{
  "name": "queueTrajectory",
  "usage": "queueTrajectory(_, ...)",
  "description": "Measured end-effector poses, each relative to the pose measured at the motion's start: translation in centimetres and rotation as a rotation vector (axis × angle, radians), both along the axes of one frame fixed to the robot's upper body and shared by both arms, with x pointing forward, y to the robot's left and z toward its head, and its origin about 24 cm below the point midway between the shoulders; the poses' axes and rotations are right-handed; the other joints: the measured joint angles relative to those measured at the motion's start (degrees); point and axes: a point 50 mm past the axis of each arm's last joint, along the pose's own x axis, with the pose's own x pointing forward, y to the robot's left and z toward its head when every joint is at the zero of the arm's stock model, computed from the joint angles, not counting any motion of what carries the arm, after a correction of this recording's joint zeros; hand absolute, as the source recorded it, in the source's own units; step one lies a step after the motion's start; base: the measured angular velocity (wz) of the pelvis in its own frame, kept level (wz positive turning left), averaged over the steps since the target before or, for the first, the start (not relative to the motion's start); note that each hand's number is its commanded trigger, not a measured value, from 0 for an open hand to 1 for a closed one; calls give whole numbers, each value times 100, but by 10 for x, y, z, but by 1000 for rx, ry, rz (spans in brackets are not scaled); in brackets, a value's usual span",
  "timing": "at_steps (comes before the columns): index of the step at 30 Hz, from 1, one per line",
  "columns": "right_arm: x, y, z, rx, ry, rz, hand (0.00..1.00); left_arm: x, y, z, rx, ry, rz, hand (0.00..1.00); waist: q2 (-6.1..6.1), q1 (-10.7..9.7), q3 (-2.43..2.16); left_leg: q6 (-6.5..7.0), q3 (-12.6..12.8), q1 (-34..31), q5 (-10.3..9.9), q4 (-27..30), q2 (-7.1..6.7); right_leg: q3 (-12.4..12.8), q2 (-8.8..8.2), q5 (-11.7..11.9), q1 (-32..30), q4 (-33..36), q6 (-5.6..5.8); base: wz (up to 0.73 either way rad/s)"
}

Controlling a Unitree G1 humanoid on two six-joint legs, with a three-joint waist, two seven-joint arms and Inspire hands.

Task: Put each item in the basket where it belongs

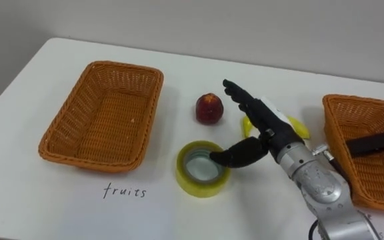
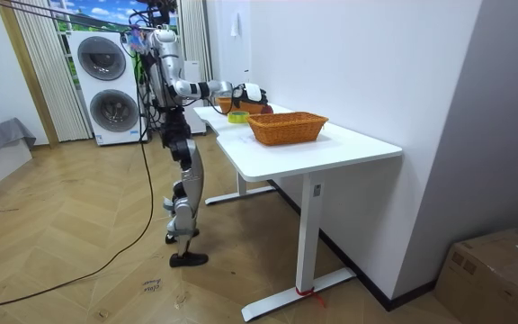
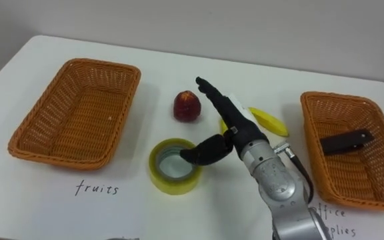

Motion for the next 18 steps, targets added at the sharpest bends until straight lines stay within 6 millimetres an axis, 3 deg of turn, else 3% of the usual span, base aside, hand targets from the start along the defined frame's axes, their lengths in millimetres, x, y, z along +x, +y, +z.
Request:
queueTrajectory(6, -1, 5, -2, -24, 6, 25, 0, 4, -2, 0, -7, -8, -3, 0, 9, 54, 36, 0, 0, 0, 0, -8, 0, -12, 1, 0, 6, -7, 1, 2)
queueTrajectory(18, -3, 6, -11, -56, 64, 51, 0, 11, -2, 0, -23, -24, -3, 0, 22, 193, 43, 1, 2, 1, 1, 0, 0, -21, 0, -1, 2, -7, 1, 0)
